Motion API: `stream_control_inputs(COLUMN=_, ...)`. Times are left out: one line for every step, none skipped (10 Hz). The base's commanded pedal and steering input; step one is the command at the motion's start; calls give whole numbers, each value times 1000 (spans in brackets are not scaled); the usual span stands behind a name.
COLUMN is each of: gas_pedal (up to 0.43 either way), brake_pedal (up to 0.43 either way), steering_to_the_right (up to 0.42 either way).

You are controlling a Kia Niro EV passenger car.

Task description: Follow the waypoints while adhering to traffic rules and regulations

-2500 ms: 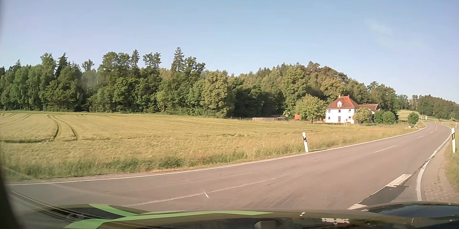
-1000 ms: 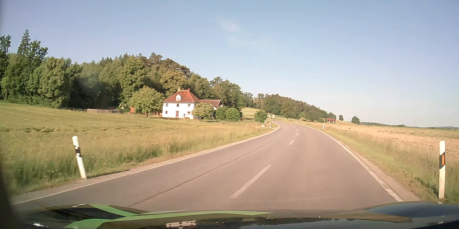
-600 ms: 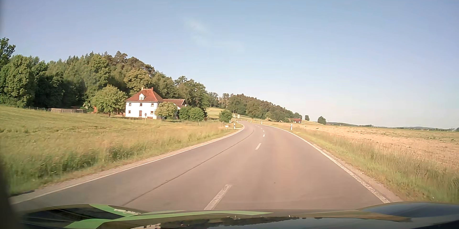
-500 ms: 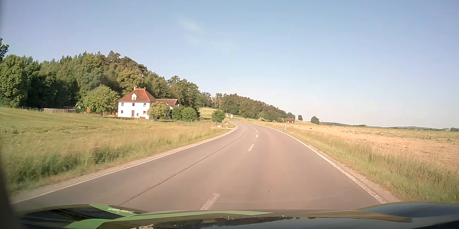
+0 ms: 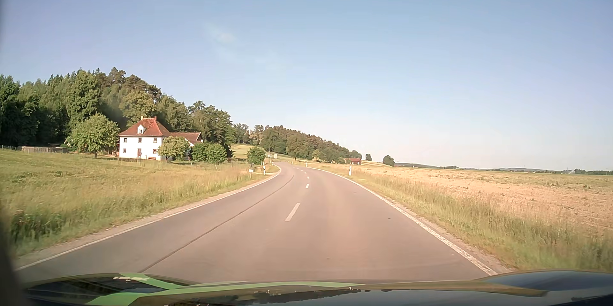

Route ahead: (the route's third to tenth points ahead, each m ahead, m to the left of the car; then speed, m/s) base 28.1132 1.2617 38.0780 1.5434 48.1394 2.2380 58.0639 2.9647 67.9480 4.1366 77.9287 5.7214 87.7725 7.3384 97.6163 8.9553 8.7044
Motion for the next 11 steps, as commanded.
stream_control_inputs(gas_pedal=421, brake_pedal=0, steering_to_the_right=8)
stream_control_inputs(gas_pedal=421, brake_pedal=0, steering_to_the_right=6)
stream_control_inputs(gas_pedal=421, brake_pedal=0, steering_to_the_right=6)
stream_control_inputs(gas_pedal=421, brake_pedal=0, steering_to_the_right=4)
stream_control_inputs(gas_pedal=421, brake_pedal=0, steering_to_the_right=3)
stream_control_inputs(gas_pedal=421, brake_pedal=0, steering_to_the_right=2)
stream_control_inputs(gas_pedal=421, brake_pedal=0, steering_to_the_right=0)
stream_control_inputs(gas_pedal=421, brake_pedal=0, steering_to_the_right=-1)
stream_control_inputs(gas_pedal=421, brake_pedal=0, steering_to_the_right=-1)
stream_control_inputs(gas_pedal=421, brake_pedal=0, steering_to_the_right=-1)
stream_control_inputs(gas_pedal=421, brake_pedal=0, steering_to_the_right=-3)
